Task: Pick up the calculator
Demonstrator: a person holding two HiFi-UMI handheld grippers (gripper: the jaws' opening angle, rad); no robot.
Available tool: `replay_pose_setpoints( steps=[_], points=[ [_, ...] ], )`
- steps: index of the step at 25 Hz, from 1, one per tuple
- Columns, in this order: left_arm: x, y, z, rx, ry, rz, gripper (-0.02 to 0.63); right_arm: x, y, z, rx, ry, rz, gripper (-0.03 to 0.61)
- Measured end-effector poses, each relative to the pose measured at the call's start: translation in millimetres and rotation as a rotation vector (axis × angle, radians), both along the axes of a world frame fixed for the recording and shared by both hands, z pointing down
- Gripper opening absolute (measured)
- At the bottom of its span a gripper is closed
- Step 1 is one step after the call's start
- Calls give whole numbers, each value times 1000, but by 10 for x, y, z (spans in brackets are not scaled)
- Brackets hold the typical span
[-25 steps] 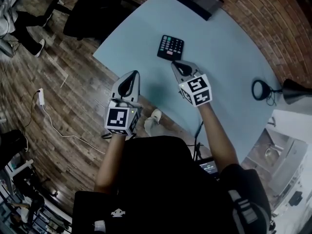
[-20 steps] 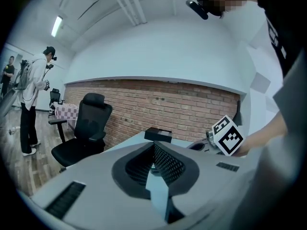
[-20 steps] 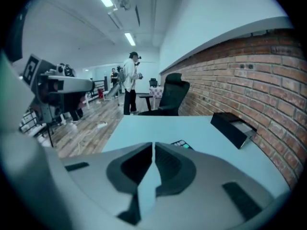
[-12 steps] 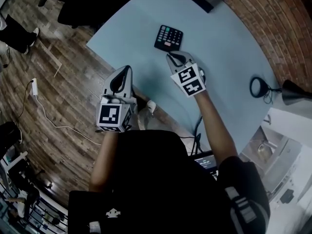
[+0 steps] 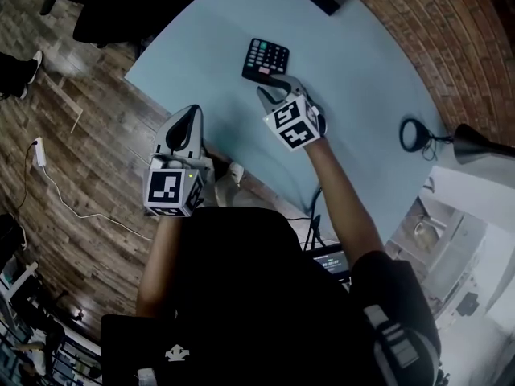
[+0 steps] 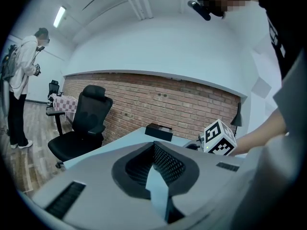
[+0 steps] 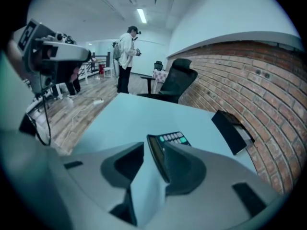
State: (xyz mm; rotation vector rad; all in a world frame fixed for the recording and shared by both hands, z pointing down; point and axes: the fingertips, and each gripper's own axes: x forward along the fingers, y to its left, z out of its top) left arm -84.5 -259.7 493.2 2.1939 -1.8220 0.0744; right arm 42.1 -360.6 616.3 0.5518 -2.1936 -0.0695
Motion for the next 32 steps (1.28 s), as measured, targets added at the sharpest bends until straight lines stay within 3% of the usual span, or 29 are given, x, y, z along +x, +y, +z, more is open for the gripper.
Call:
replay_pose_setpoints(
  steps=[12,23,32],
  points=[
    [-216,5,80,-26,12,-15,9,-13,-209,513,62,234,-33,232],
    [-365,42,135,-41,16,-29,9,-34,-359,795,141,361,-61,232],
    [-522,-14,46,-23,22,-76,9,-54,-408,729,179,372,-61,216]
  ],
)
